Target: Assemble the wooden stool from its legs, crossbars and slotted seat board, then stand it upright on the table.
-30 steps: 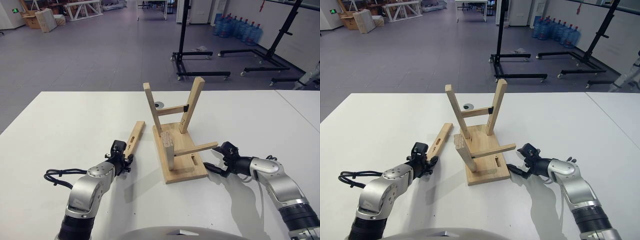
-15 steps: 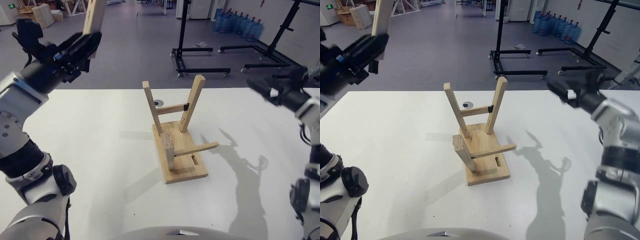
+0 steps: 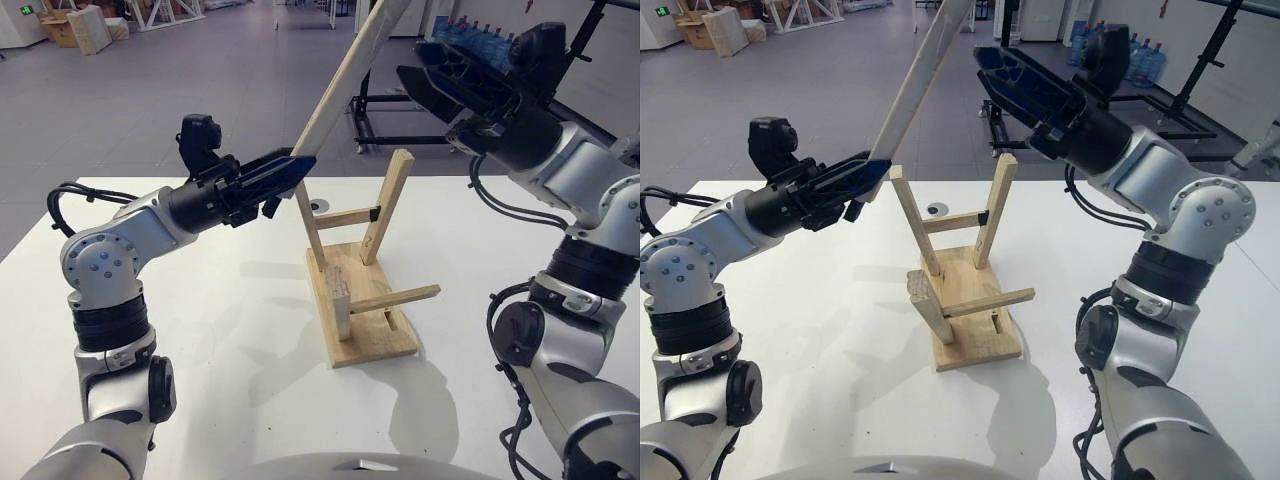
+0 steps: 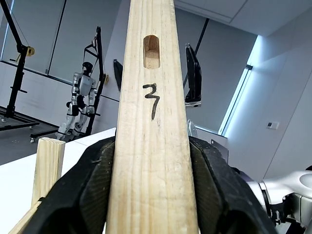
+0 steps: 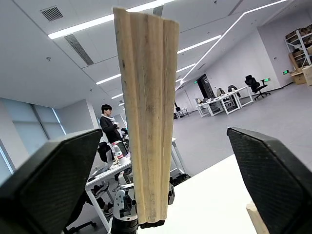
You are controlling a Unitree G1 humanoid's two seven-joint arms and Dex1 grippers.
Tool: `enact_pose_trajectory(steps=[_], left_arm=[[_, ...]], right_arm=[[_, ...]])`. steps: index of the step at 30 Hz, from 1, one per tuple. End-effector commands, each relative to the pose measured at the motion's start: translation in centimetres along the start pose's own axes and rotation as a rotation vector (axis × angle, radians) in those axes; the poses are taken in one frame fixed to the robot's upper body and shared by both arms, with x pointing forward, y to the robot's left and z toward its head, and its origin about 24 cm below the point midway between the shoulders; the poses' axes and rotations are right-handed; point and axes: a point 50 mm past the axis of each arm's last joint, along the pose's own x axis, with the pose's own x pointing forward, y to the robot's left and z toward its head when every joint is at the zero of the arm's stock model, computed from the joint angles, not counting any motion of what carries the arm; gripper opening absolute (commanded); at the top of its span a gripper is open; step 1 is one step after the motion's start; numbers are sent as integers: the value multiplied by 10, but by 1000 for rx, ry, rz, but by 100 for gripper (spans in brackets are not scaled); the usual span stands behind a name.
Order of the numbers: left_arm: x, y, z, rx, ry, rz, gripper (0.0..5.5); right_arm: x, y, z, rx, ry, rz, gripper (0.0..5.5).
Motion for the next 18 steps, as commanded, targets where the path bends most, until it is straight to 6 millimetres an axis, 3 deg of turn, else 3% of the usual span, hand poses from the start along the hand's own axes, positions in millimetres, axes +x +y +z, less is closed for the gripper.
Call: enact_pose_trajectory(steps=[1,13,18], left_arm=[[4,-3,-4,0,17,-21,206],[12,-4,-16,-18,48,-46,206],[12,-3,-17,-18,46,-45,206]], right_arm=[[8,-3,-9,49,-5,-3,540],[24,7,-20,140,-34,59,540],[25,7,-25,162,-38,42,458]])
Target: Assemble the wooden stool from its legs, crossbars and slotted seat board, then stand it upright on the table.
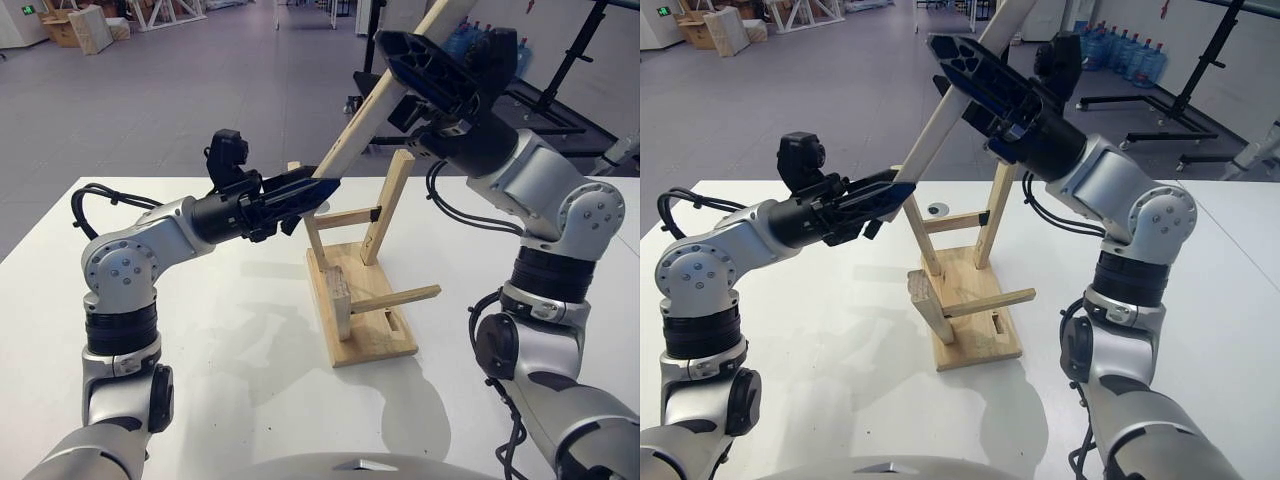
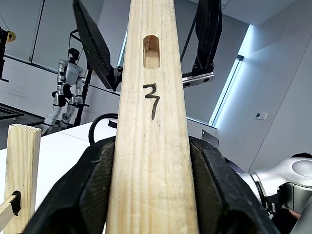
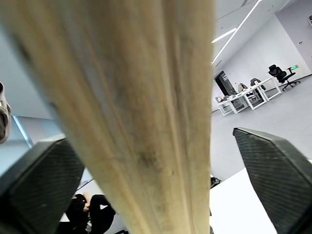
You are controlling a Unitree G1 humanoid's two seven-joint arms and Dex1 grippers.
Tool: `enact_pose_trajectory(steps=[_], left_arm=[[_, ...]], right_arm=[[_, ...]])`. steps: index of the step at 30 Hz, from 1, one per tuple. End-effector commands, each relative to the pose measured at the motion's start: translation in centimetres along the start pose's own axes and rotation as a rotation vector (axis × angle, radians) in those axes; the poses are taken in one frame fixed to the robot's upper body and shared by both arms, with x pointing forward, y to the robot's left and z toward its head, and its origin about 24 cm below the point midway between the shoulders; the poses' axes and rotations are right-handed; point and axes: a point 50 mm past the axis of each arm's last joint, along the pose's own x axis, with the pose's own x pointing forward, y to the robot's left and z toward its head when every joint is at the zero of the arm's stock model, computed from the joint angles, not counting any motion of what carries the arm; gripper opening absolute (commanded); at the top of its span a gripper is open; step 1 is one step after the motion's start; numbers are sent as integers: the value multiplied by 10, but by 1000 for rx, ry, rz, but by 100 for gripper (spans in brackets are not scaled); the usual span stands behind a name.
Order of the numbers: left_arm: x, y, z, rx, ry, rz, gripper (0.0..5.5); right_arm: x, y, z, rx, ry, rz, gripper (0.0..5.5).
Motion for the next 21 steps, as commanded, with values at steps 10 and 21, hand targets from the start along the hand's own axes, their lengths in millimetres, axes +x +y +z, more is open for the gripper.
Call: enact_pose_trajectory(steps=[10,21], left_arm=[[-2,0,-4,16,11,14,206],[-4,-1,-8,35,34,27,206]], right_arm=[[-3,4,-2,12,-25,-12,262],[-10,4,0,-24,-38,-27,225]])
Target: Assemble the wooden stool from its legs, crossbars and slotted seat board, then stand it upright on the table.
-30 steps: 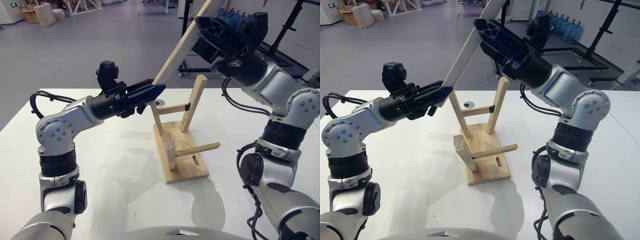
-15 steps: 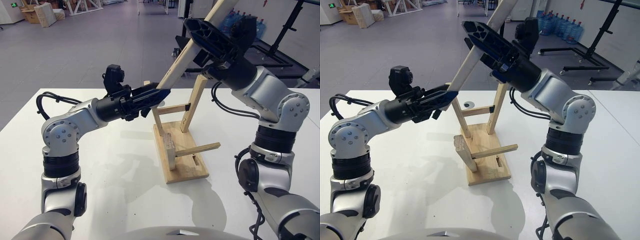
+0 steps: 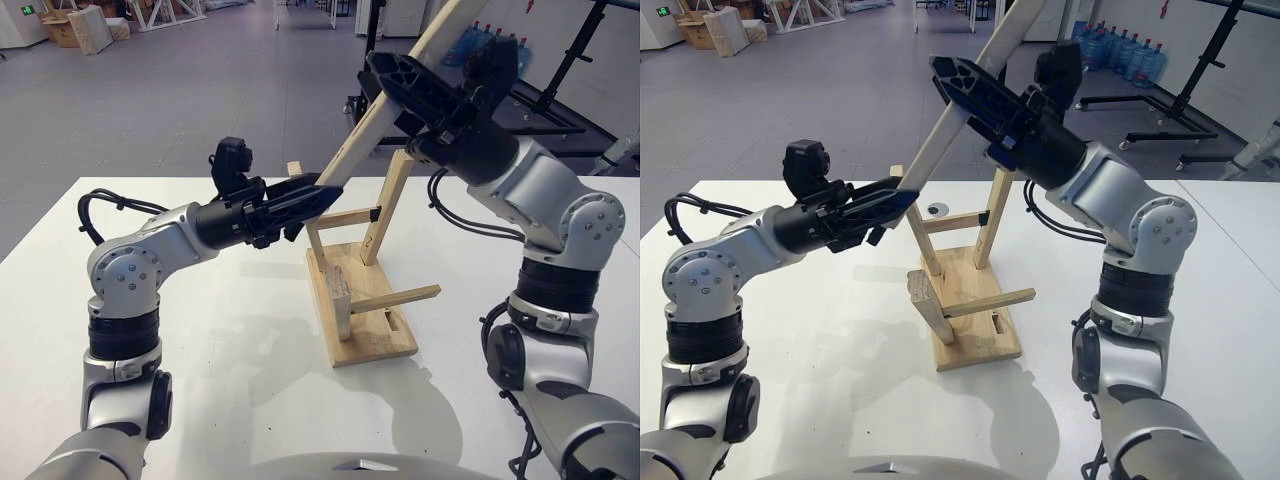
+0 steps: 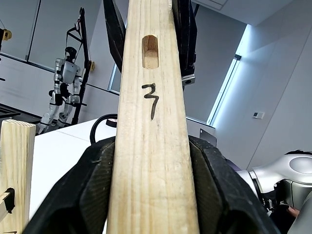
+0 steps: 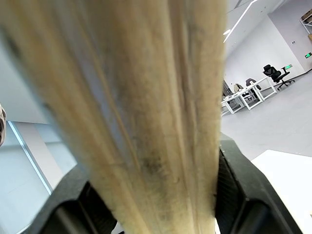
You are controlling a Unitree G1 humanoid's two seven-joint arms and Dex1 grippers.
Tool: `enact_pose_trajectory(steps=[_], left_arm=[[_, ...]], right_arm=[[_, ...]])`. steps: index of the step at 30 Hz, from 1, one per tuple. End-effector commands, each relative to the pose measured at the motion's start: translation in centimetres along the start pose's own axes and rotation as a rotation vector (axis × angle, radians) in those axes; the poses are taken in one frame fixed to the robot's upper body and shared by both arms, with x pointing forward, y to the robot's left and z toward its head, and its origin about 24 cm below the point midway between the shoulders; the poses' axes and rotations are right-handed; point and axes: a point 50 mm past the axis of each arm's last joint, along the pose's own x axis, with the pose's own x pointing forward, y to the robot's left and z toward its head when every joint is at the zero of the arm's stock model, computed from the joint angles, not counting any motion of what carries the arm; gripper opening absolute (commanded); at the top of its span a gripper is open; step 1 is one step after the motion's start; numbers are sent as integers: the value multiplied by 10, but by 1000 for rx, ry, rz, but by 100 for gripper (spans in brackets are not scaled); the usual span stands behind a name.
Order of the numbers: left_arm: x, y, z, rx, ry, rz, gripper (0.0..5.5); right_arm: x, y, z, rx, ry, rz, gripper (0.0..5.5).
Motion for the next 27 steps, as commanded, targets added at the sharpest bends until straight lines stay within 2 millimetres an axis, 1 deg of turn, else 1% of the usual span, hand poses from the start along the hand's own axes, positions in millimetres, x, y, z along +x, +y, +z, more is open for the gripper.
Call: enact_pose_trajectory(steps=[1,4,7,10,12,14,16,17,18,20,23,26,27], left_arm=[[-4,0,0,48,31,38,206],[-2,1,3,78,40,67,206],[-1,-3,7,100,21,86,206],[0,-3,13,149,1,156,206],[1,-4,19,180,-22,190,206],[3,-6,22,193,-39,195,206],[7,-8,19,192,-24,174,206],[9,-7,14,176,3,166,242],[10,-8,10,164,23,149,266],[11,-7,8,148,22,151,295],[10,-7,8,135,24,148,345],[2,-5,14,144,20,168,388],[-4,-3,20,162,0,198,405]], right_arm=[[-7,2,4,-51,-22,-10,225],[-13,-3,5,-139,-30,-55,217],[-20,-12,11,-220,-66,-111,212],[-28,-19,15,-304,-98,-154,212],[-35,-24,16,-332,-98,-177,213],[-38,-24,15,-343,-93,-172,214],[-36,-22,12,-347,-84,-150,215],[-35,-21,11,-346,-81,-142,215],[-34,-21,10,-343,-79,-136,215],[-32,-22,9,-338,-77,-128,212],[-32,-22,7,-334,-71,-124,211],[-33,-22,6,-331,-65,-124,211],[-36,-22,6,-340,-48,-126,211]])
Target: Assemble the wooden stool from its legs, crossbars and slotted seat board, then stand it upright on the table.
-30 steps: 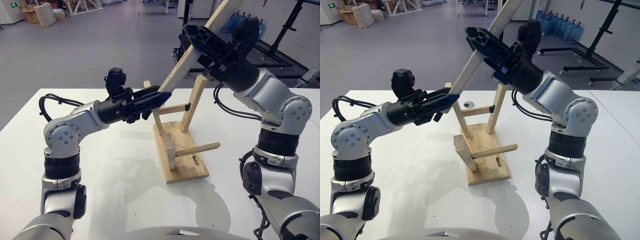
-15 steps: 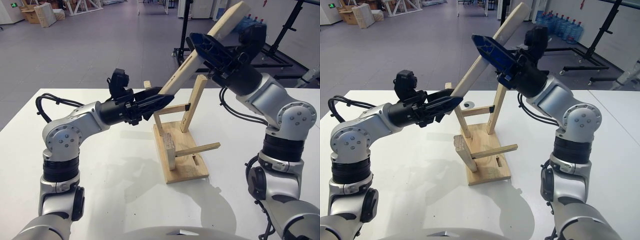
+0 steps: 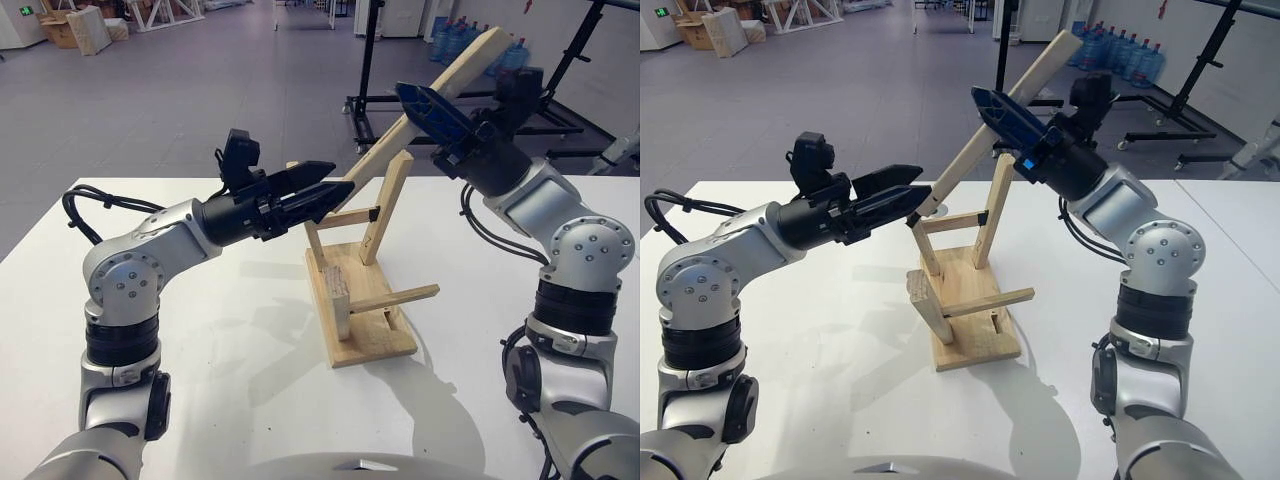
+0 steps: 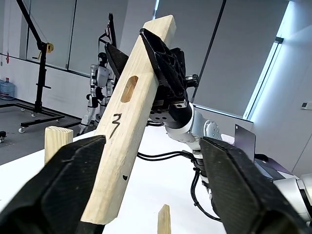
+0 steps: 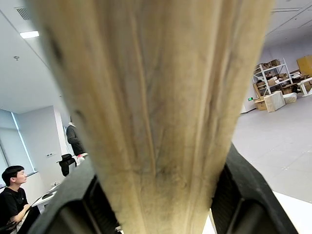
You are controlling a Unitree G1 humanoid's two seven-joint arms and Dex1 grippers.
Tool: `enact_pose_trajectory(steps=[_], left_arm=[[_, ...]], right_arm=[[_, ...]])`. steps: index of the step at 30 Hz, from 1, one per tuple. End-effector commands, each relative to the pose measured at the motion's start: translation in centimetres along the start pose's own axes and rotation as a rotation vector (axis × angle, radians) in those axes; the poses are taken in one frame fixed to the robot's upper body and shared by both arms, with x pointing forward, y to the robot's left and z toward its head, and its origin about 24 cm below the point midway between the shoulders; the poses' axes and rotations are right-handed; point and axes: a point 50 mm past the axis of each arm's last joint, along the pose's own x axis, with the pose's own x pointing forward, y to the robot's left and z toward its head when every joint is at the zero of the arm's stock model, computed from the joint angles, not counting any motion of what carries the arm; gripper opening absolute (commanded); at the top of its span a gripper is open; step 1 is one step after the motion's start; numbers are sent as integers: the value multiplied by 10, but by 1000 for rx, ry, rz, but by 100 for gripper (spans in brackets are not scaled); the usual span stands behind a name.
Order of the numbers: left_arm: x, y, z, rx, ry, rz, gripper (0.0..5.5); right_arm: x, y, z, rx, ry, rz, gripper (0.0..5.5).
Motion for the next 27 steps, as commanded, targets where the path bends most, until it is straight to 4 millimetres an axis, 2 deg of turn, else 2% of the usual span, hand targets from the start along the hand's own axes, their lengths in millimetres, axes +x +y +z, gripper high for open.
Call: enact_pose_trajectory(steps=[1,3,5,8,10,13,16,19,22,24,27], left_arm=[[-15,7,19,48,-44,61,420],[-32,13,41,99,-143,163,451],[-48,15,53,135,-209,240,471],[-63,4,58,161,-242,283,471],[-71,0,55,158,-238,311,471],[-82,6,45,123,-230,371,471],[-88,12,30,89,-194,411,471],[-93,16,17,68,-151,442,471],[-96,18,13,63,-127,455,471],[-94,19,11,63,-115,456,471],[-93,20,7,57,-101,460,471]], right_arm=[[-7,2,1,-34,42,6,211],[-21,-1,11,-95,71,-12,211],[-38,-4,25,-170,101,-35,211],[-70,-8,43,-337,222,-84,211],[-95,-13,44,-412,346,-103,211],[-123,-25,29,-340,465,-113,211],[-141,-37,11,-190,385,-124,211],[-157,-49,-16,-183,369,-153,211],[-175,-50,-34,-210,462,-139,211],[-178,-50,-40,-228,540,-104,211],[-171,-49,-49,-232,567,-49,211]])
